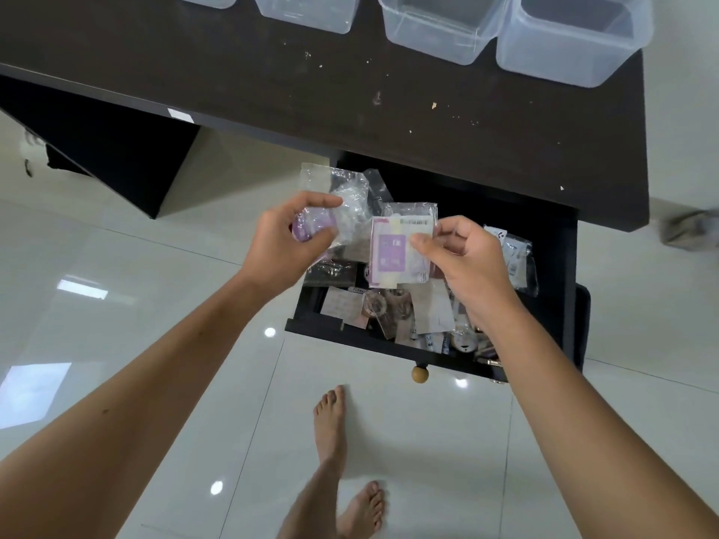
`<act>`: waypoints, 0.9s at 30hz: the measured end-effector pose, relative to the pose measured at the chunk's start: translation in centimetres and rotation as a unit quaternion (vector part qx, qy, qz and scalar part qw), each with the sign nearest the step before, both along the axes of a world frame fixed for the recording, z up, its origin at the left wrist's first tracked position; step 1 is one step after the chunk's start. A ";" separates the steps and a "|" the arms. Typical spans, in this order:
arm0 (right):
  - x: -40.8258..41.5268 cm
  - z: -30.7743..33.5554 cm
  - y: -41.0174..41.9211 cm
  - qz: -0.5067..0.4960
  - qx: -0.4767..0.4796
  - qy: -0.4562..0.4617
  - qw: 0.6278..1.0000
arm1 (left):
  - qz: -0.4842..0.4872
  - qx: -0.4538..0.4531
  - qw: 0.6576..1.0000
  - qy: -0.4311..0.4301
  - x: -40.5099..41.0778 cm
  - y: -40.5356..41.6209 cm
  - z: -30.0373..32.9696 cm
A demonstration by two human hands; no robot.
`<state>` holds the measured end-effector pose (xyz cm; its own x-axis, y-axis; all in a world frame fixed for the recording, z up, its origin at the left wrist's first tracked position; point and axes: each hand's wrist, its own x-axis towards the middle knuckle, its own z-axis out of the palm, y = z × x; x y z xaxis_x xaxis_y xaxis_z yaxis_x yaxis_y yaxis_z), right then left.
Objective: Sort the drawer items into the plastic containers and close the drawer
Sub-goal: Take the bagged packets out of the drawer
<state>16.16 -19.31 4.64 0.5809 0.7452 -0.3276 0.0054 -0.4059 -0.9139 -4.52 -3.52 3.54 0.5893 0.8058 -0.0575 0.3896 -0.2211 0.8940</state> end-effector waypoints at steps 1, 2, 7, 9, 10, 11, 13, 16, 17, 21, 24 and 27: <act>0.2 0.3 -0.3 -0.003 0.007 0.021 1.000 | -0.003 -0.003 1.000 -0.002 0.6 -0.4 0.0; 0.3 0.6 -0.6 -0.003 0.013 0.043 0.999 | -0.009 -0.007 1.000 -0.002 1.2 -0.8 0.1; 1.0 0.8 -2.0 -0.023 0.017 0.059 0.998 | -0.087 -0.082 0.991 -0.052 4.2 -3.3 0.6; 1.1 0.5 -2.3 -0.030 0.004 0.025 0.999 | -0.102 -0.125 0.984 -0.075 5.0 -4.2 0.7; 1.1 0.4 -2.4 -0.036 0.000 0.014 0.999 | -0.107 -0.135 0.982 -0.077 5.4 -4.6 0.7; 1.1 0.2 -2.5 -0.040 -0.002 0.009 0.999 | -0.113 -0.134 0.981 -0.077 5.6 -4.9 0.5; 1.0 -0.2 -2.7 -0.039 -0.007 -0.005 0.999 | -0.125 -0.115 0.982 -0.079 5.6 -5.1 -0.1; 1.3 -1.2 -3.5 -0.029 -0.031 -0.052 0.998 | -0.122 -0.081 0.985 -0.087 5.0 -4.5 -0.7; 1.5 -1.6 -3.8 -0.019 -0.049 -0.075 0.996 | -0.116 -0.068 0.988 -0.078 4.7 -4.2 -0.9; 2.5 -3.8 -5.2 0.120 -0.188 -0.187 0.957 | -0.097 -0.028 0.995 -0.022 3.6 -2.9 -1.8; 2.1 -4.9 -5.3 0.170 -0.257 -0.212 0.928 | -0.105 -0.065 0.992 -0.026 3.5 -2.9 -2.3; 1.9 -5.1 -4.8 0.155 -0.257 -0.242 0.922 | -0.096 -0.076 0.992 -0.022 3.7 -3.2 -2.5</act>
<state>18.10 -24.15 -0.41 0.5364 0.7190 -0.4419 0.5522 -0.6950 -0.4605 -0.83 -6.74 1.06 0.7359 0.6623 -0.1412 0.3139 -0.1489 0.9377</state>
